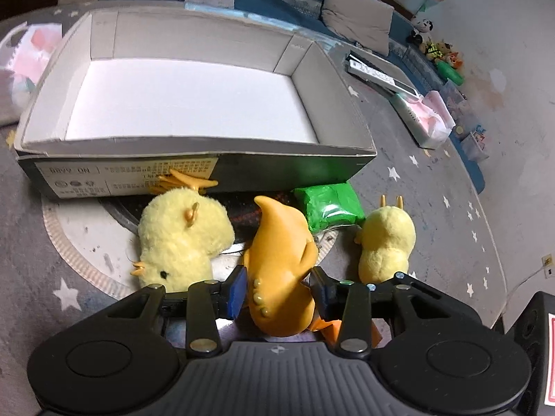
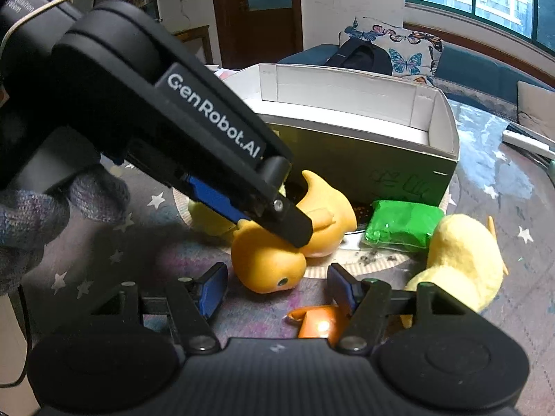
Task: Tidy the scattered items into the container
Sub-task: 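Lift the rubber duck with the left gripper and release it into the box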
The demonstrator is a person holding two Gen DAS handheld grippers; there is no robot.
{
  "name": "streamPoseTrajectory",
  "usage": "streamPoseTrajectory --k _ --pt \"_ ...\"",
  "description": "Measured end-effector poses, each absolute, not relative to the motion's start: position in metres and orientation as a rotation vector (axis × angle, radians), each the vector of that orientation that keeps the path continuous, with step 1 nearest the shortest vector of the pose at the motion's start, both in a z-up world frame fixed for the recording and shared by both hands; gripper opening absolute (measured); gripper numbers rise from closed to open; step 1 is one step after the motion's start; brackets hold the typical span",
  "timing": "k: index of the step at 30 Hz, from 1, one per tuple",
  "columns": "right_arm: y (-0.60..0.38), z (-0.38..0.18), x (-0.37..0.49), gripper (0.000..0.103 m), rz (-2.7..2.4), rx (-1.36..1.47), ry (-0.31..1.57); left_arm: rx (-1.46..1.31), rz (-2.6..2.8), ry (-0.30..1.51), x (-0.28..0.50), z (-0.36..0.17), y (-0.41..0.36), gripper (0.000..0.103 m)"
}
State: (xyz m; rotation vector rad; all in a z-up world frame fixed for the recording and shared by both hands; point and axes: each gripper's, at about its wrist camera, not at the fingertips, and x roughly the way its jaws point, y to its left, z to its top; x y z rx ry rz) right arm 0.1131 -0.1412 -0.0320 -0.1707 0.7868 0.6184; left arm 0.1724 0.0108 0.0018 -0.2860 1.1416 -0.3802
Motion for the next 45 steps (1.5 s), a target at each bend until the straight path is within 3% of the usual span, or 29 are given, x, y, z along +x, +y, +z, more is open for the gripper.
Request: streamPoseTrajectory --k 10,17,26,34,45 --pt "-0.150 -0.032 0.117 0.062 0.604 -0.138 0.796 -0.300 -0.381 1.134 0.173 -0.001 0.008 0.044" --pt "-0.143 -0.032 0.116 0.046 0.633 -0.129 0.798 -0.318 -0.372 1.126 0.165 0.001 0.010 0.044" --pt "-0.143 0.000 0.110 0.046 0.651 -0.183 0.704 -0.348 -0.373 1.013 0.159 0.046 0.015 0.044" --pt "-0.142 0.034 0.162 0.046 0.625 -0.249 0.609 -0.341 -0.353 0.939 0.221 0.077 0.005 0.044" --pt "-0.136 0.014 0.251 0.046 0.580 -0.303 0.754 -0.508 -0.313 1.041 0.305 0.033 0.004 0.043"
